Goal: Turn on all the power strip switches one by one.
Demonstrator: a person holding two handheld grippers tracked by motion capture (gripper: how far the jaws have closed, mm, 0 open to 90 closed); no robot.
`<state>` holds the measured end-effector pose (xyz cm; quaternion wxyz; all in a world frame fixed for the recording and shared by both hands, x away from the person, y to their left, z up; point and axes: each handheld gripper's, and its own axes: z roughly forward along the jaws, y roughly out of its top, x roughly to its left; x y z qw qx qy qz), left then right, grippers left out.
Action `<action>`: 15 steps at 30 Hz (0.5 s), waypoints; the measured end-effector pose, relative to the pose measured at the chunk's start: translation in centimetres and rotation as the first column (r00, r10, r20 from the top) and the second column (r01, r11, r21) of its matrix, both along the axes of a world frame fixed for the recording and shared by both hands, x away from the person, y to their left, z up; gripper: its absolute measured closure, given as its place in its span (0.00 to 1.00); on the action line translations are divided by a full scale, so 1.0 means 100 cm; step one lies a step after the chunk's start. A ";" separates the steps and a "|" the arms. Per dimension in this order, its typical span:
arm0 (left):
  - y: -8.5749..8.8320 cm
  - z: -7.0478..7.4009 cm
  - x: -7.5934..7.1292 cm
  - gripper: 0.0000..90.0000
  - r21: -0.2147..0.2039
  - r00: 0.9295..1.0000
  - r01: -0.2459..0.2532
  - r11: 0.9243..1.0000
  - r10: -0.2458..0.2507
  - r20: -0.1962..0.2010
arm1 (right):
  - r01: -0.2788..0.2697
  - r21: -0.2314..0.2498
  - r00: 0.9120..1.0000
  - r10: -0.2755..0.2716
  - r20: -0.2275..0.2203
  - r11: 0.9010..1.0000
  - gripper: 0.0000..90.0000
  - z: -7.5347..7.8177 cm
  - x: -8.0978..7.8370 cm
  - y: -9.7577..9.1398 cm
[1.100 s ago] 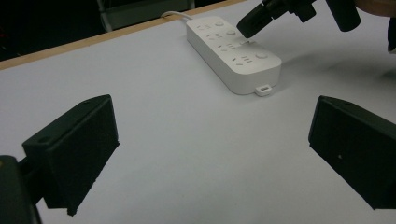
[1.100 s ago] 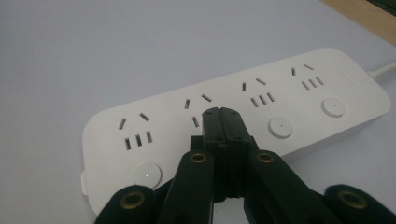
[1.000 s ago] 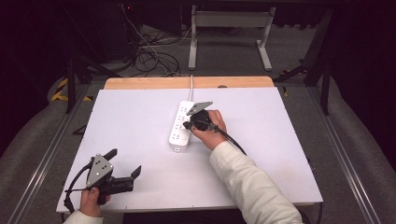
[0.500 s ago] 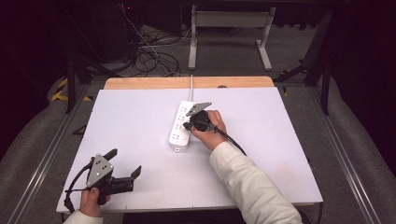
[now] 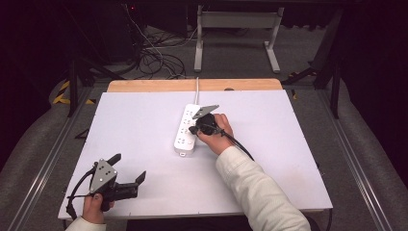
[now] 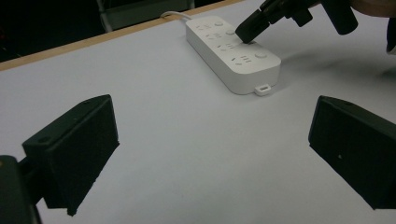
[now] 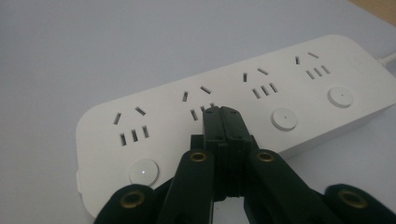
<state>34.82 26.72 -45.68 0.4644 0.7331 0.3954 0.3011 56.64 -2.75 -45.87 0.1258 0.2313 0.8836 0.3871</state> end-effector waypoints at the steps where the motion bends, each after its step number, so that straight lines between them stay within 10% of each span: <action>1: 0.000 0.000 0.000 0.02 0.002 1.000 -0.001 1.000 0.001 0.002 | 0.006 0.002 1.000 -0.006 -0.004 1.000 1.00 0.000 0.000 0.000; 15: 0.000 0.000 0.000 0.02 0.002 1.000 -0.001 1.000 0.000 0.002 | 0.034 -0.017 0.999 -0.034 -0.010 0.999 1.00 0.000 -0.002 0.004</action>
